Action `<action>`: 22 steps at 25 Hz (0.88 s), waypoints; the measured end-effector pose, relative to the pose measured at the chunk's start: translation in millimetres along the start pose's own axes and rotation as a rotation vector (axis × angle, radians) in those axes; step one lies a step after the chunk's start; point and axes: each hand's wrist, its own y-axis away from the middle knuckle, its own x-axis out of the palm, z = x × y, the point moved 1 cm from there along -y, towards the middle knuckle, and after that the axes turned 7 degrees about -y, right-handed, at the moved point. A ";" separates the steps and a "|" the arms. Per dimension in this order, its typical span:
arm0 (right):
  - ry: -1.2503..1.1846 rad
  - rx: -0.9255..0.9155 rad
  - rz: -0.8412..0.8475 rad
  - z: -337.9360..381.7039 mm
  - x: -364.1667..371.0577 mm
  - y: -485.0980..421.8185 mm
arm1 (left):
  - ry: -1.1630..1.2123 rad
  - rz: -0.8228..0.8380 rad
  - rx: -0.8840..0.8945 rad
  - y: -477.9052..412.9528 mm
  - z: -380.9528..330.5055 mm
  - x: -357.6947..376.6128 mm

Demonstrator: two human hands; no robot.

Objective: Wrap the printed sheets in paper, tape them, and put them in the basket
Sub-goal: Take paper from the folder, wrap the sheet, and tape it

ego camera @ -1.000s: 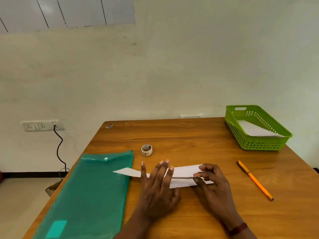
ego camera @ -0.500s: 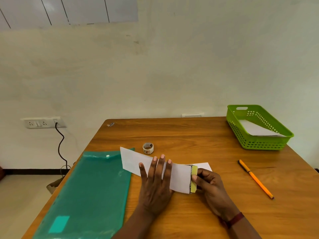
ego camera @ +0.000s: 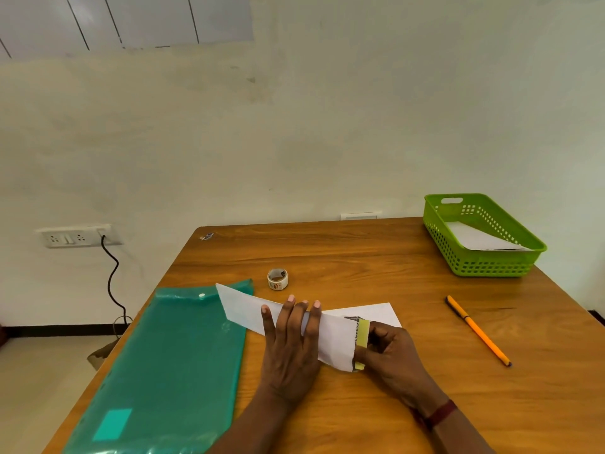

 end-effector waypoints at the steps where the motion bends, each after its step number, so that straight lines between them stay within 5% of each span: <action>1: 0.016 0.006 0.018 -0.4 1.0 0.8 | 0.002 0.008 -0.002 0.4 0.4 0.4; 8: 0.056 -0.096 -0.244 -2.4 2.2 -2.1 | -0.020 0.034 -0.004 -0.4 -0.5 0.8; 22: 0.139 -0.209 -0.383 -8.8 -2.5 -4.2 | 0.012 0.182 -0.058 -5.1 3.4 0.8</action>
